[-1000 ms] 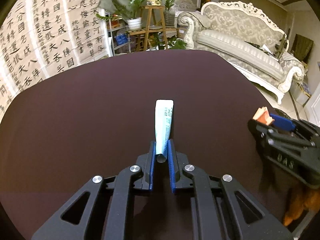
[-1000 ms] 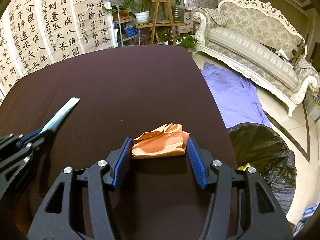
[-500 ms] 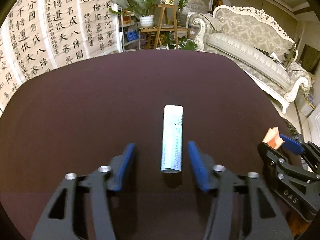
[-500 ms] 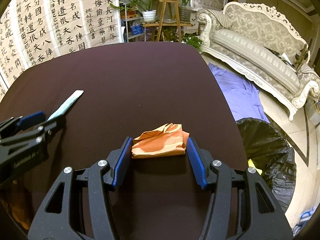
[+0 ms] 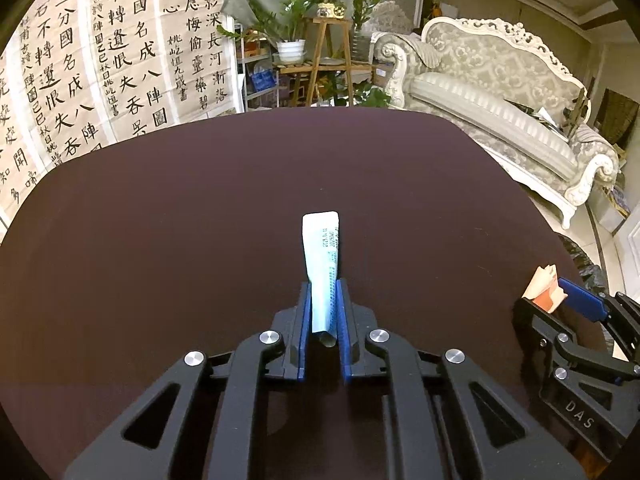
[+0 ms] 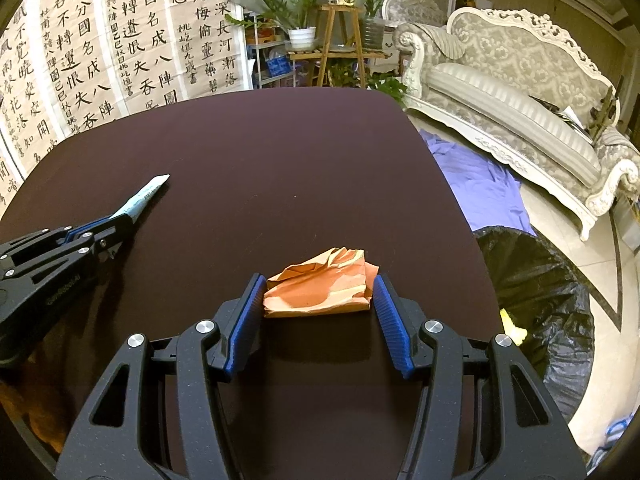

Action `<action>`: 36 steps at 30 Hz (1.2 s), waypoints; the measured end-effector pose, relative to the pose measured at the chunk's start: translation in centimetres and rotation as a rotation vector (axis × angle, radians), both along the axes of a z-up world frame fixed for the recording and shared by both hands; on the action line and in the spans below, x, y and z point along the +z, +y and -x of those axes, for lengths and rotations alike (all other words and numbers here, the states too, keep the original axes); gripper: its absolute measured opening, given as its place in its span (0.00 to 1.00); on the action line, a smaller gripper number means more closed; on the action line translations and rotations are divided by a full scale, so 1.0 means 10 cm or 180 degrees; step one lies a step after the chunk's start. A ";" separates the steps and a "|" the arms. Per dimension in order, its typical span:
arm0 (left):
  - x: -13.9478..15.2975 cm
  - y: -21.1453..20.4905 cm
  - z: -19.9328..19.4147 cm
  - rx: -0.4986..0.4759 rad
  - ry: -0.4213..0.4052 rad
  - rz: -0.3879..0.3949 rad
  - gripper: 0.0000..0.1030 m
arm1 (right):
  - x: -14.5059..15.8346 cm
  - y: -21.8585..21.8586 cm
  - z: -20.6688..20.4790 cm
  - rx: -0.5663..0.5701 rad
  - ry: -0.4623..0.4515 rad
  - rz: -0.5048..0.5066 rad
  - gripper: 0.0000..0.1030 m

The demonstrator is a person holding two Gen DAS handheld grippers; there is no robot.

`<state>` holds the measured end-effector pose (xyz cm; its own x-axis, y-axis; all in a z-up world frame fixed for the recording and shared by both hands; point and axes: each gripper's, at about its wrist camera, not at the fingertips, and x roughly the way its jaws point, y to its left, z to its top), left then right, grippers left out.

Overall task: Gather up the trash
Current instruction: 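Carry the tube and wrapper over the bin and open both grippers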

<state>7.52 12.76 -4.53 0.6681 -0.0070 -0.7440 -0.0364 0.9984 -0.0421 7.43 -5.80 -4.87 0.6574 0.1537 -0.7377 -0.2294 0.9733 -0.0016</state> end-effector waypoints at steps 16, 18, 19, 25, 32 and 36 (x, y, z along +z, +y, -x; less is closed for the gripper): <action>0.31 -0.52 0.25 -0.0308 -0.0354 -0.0006 0.12 | 0.25 -0.56 0.31 -0.0464 -0.0313 -0.0005 0.52; 0.33 -0.63 0.26 -0.0364 -0.0385 -0.0011 0.12 | 0.26 -0.67 0.33 -0.0547 -0.0335 0.0001 0.52; 0.35 -0.69 0.26 -0.0405 -0.0408 -0.0017 0.12 | 0.27 -0.76 0.35 -0.0614 -0.0353 0.0002 0.52; 0.41 -1.04 0.23 -0.0631 -0.0502 -0.0017 0.12 | 0.30 -1.15 0.37 -0.0926 -0.0437 0.0025 0.52; 0.40 -1.49 0.11 -0.0872 -0.0558 -0.0060 0.12 | 0.28 -1.59 0.34 -0.1251 -0.0498 0.0053 0.52; 0.37 -1.71 0.02 -0.0962 -0.0555 -0.0093 0.13 | 0.24 -1.78 0.28 -0.1394 -0.0495 0.0051 0.52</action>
<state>7.28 -4.37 -0.80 0.7561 -0.2045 -0.6216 0.2664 0.9638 0.0070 4.60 -23.60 -2.46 0.7609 -0.1736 -0.6252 0.2073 0.9781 -0.0193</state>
